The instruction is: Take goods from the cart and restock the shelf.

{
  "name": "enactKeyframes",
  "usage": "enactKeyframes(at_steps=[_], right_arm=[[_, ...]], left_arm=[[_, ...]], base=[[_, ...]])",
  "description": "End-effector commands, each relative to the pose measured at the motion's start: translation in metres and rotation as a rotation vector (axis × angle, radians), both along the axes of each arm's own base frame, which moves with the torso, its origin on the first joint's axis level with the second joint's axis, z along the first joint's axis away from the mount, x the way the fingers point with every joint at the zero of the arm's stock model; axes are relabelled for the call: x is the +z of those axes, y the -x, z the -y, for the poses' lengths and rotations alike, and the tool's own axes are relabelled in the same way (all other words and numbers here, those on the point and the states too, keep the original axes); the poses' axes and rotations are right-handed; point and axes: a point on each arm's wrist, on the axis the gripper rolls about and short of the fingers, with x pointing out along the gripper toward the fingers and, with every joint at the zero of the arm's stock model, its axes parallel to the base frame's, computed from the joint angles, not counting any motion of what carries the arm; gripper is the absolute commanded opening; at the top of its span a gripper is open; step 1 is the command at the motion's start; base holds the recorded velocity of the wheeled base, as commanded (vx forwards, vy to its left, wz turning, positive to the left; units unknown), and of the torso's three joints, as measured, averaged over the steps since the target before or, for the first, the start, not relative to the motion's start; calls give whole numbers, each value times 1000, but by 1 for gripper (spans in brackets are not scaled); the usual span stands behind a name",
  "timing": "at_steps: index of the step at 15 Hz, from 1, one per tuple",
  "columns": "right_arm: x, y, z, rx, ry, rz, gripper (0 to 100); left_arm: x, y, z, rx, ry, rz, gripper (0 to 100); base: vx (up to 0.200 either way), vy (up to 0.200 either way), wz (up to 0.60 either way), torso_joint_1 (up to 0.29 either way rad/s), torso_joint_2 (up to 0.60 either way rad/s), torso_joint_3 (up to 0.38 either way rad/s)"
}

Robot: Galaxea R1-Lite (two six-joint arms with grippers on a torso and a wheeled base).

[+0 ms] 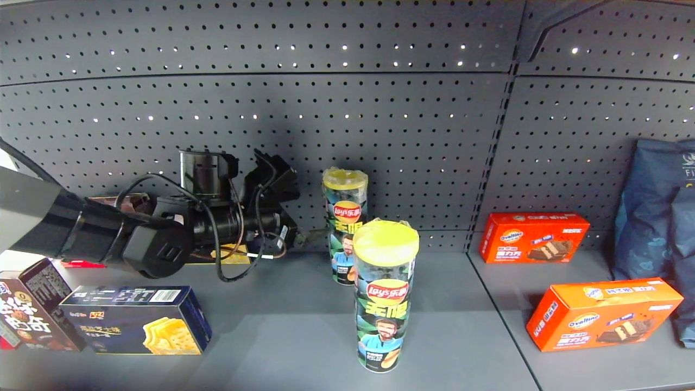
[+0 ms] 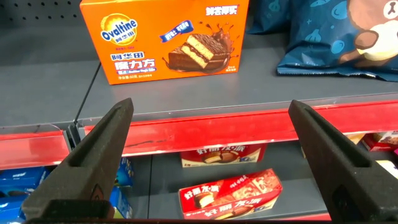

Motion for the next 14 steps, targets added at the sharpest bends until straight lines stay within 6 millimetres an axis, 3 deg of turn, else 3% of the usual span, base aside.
enactKeyframes(at_steps=[1,3,6,14], right_arm=[[0,0,0,2,-1,-1,100],[0,0,0,0,0,-1,100],[0,0,0,2,-1,-1,100],[0,0,0,0,1,-1,100]], left_arm=[[9,16,-5,8,3,7,100],[4,28,-11,39,-14,-18,100],[2,28,-14,158,-60,-15,100],[-12,25,3,255,-129,-29,100]], base=[[0,0,0,0,0,0],[0,0,0,0,0,0],[0,0,0,0,0,0],[0,0,0,0,0,0]])
